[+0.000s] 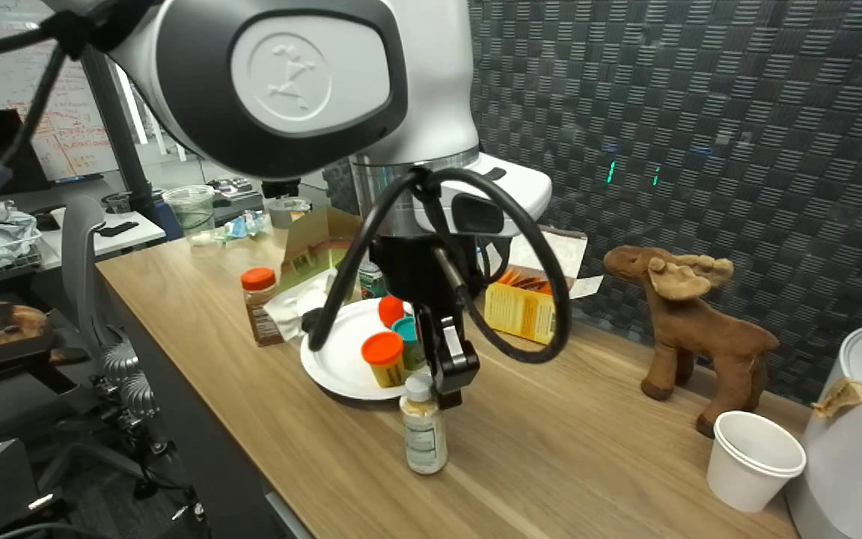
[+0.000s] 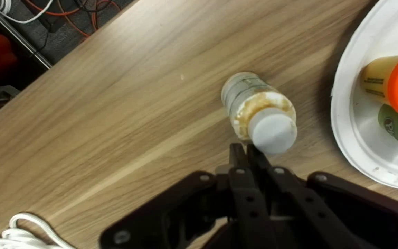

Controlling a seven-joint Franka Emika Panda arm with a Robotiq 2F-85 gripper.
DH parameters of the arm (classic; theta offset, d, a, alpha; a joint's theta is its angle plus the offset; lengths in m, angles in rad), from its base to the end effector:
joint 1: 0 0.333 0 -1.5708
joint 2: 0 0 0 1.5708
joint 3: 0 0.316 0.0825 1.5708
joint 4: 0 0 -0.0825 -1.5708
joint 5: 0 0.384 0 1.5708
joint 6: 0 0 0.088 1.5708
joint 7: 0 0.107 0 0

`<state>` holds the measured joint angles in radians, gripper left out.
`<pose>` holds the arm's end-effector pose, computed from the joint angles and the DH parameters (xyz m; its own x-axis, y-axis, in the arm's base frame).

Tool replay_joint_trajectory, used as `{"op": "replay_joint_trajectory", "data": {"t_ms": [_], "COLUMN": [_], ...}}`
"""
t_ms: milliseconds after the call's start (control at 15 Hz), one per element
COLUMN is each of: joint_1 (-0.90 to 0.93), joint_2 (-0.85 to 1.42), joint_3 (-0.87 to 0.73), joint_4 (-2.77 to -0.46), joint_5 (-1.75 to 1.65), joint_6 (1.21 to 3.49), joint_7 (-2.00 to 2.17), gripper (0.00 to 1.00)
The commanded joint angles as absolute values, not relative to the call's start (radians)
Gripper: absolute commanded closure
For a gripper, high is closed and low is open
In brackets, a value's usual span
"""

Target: Put the plush toy and all the containers on the white plate

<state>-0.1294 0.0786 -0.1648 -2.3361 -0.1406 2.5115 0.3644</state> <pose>0.4997 -0.1502 0.3119 0.8493 -0.5134 0.1227 -0.5232 -0.8496 0.0666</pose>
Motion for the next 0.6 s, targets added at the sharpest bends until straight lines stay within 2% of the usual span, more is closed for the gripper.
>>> {"op": "replay_joint_trajectory", "data": {"t_ms": [0,200,267,333,400,533], "joint_1": [-0.12,-0.12,-0.118,-0.115,-0.112,-0.106], "joint_2": [0.036,0.053,0.052,0.049,0.044,0.04], "joint_3": [-0.171,-0.162,-0.159,-0.157,-0.154,-0.149], "joint_4": [-2.335,-2.315,-2.311,-2.311,-2.311,-2.309], "joint_5": [-0.21,-0.207,-0.205,-0.21,-0.209,-0.211], "joint_6": [2.475,2.469,2.465,2.465,2.462,2.452], "joint_7": [0.438,0.446,0.447,0.45,0.447,0.448], "gripper": [0.88,0.87,0.78,0.61,0.61,0.48]}}
